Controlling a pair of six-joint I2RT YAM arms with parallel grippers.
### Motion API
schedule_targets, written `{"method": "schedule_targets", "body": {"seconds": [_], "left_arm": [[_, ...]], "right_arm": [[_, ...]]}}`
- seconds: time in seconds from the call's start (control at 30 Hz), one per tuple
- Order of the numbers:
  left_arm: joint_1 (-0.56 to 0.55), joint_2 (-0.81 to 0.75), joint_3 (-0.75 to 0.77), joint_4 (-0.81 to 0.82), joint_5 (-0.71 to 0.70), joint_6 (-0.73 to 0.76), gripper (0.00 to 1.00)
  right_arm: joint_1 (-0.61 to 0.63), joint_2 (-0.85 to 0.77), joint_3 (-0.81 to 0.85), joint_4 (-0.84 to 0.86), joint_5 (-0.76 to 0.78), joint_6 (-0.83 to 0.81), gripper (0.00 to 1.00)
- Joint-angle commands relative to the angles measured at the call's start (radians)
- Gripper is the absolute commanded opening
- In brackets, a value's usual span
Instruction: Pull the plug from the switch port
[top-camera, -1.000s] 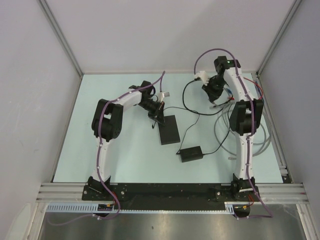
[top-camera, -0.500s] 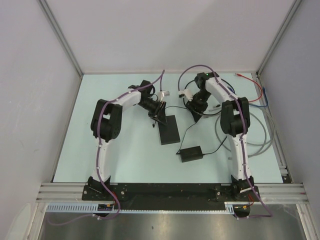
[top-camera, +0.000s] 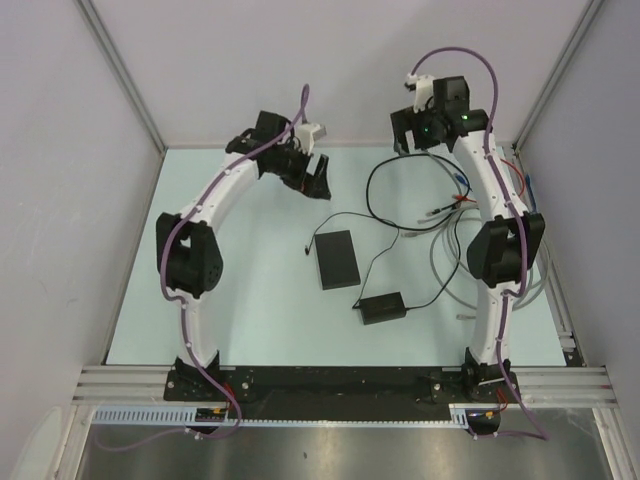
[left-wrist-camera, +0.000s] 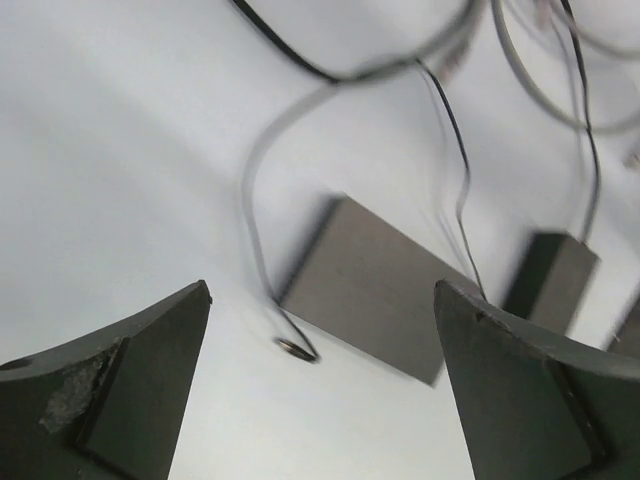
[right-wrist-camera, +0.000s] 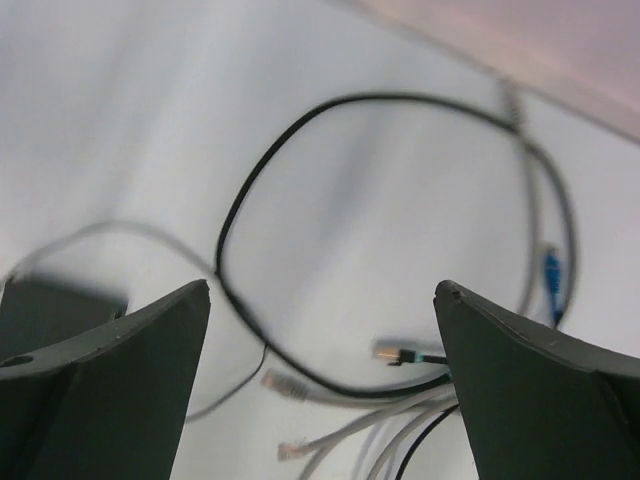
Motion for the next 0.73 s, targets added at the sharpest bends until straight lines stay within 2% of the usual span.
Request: {"method": "schedule_targets", "body": {"seconds": [0.0,0.07,0.13,0.2,0.33,0.4,0.53,0.7], "left_arm": [[0.021,-0.066,0.187,-0.03,-0.224,-0.046,1.0],[0.039,-0.069,0.283,-0.041,-0.321,-0.064,1.0],[0.077,-0.089,0.299,-0.012,-0.419,-0.177,1.0],[0.117,-0.121,0.262,0.007,-0.5,-0.319,1.0],[0.165,-0.166,0.15,0.015,-0.583,-0.31,0.99],[0.174,-0.176,0.086,0.019,-0.584,-0.294,1.0],[0.237,-0.204,-0.04,0.088,-0.495,-0.265,1.0],[0.289,-0.181,-0.025,0.108,-0.487,-0.288,1.0]], "right_arm": [[0.014,0.009,0.154,0.179,0.348,0.229,1.0],[0.03,0.03,0.232,0.13,0.389,0.22,1.0],[0.065,0.024,0.225,0.099,0.452,0.223,1.0],[0.103,-0.003,0.144,0.075,0.488,0.228,1.0],[0.135,-0.098,-0.029,0.095,0.513,0.253,1.0],[0.151,-0.112,-0.071,0.108,0.569,0.231,1.0],[0.157,-0.131,-0.079,0.113,0.526,0.162,1.0],[0.154,-0.135,-0.065,0.098,0.441,0.13,1.0]]}}
